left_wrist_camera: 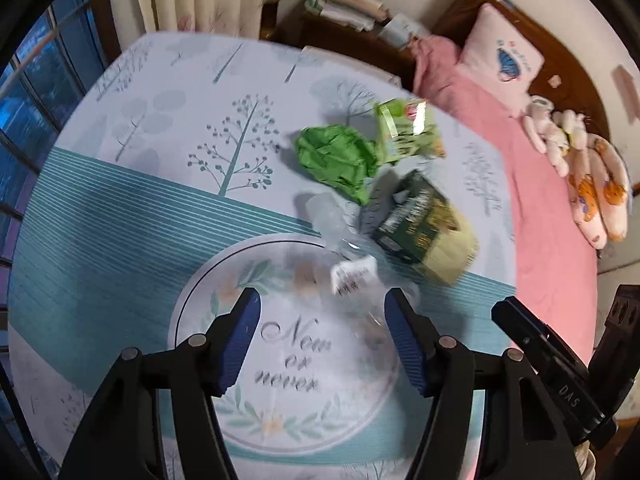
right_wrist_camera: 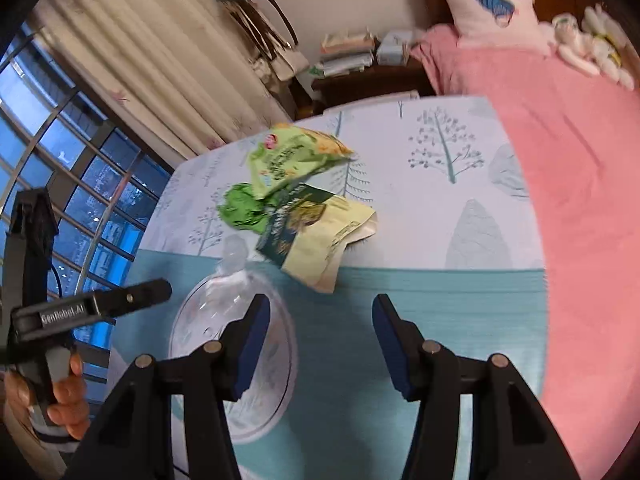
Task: Collect trash
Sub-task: 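Grasp the clear plastic bottle with left tool while right tool grasps dark green chocolate box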
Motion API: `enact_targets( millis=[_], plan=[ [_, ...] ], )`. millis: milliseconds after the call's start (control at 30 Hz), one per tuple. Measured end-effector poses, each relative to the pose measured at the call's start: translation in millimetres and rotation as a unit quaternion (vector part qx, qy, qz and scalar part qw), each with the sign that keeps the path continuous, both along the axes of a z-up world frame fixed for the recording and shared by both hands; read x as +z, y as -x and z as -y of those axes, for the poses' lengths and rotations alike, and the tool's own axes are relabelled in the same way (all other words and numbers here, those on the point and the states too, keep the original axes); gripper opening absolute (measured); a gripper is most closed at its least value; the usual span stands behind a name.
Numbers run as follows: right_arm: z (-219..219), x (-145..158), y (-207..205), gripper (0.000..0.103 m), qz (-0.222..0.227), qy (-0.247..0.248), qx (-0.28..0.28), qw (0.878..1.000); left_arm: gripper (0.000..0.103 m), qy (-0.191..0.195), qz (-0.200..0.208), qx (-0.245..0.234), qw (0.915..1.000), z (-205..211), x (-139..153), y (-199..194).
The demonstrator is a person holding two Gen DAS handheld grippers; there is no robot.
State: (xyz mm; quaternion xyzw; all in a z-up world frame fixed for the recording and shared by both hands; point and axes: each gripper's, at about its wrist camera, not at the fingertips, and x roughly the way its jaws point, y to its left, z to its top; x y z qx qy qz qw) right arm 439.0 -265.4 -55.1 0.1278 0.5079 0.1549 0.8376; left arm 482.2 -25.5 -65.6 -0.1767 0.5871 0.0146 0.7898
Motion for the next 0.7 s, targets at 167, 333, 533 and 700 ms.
enact_targets(
  millis=[167, 333, 533, 700],
  plan=[
    [-0.2, -30.4, -34.1, 0.053, -0.042, -0.041, 0.001, 0.998, 0.063, 0.025, -0.028, 0.013, 0.9992, -6.7, -25.5, -17.3],
    [-6.0, -43.0, -52.8, 0.053, -0.053, -0.058, 0.009, 0.997, 0.063, 0.048, -0.043, 0.013, 0.9978, -3.9, -44.5, -29.3],
    [-16.6, -55.5, -64.0, 0.035, -0.069, -0.085, 0.033, 0.993, 0.063, 0.078, -0.057, 0.001, 0.9954, 8.2, -58.1, -34.4],
    [-24.1, -52.2, -58.9, 0.026, -0.052, -0.088, 0.057, 0.993, 0.062, 0.097, -0.059, -0.01, 0.9935, 22.3, -66.4, -35.3]
  ],
)
